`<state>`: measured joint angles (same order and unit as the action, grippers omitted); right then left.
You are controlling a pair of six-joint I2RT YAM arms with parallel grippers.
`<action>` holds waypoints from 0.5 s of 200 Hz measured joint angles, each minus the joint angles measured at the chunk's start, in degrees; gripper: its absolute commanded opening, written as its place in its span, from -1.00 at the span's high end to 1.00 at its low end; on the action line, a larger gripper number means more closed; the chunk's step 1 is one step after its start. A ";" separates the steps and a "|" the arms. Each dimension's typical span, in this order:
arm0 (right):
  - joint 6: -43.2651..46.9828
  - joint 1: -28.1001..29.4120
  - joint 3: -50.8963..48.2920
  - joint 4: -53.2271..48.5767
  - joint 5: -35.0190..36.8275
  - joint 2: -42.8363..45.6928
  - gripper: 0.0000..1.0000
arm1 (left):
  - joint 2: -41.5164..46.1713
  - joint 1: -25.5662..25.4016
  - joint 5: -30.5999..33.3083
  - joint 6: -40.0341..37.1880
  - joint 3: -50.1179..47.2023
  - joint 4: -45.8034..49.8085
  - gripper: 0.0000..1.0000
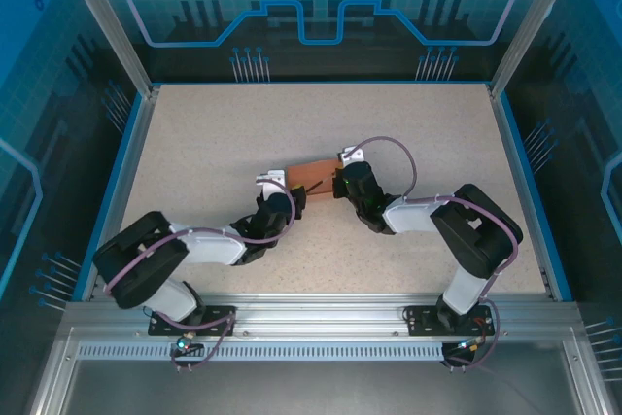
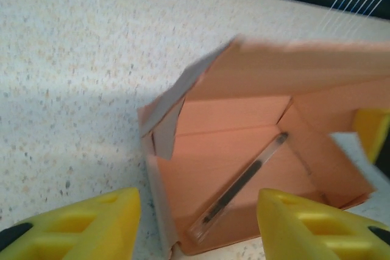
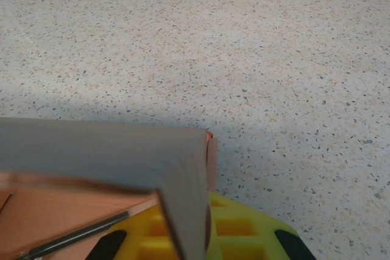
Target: Fold the paper box
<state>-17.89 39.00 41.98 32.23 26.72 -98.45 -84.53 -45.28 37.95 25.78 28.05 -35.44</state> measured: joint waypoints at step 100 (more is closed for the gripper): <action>1.05 0.02 0.00 0.00 0.11 0.00 1.00 | 16.74 11.98 -20.09 -9.81 16.87 26.08 -0.18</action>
<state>-16.84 39.03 41.98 32.23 26.83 -98.45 -67.79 -33.30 17.87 15.97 44.93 -9.37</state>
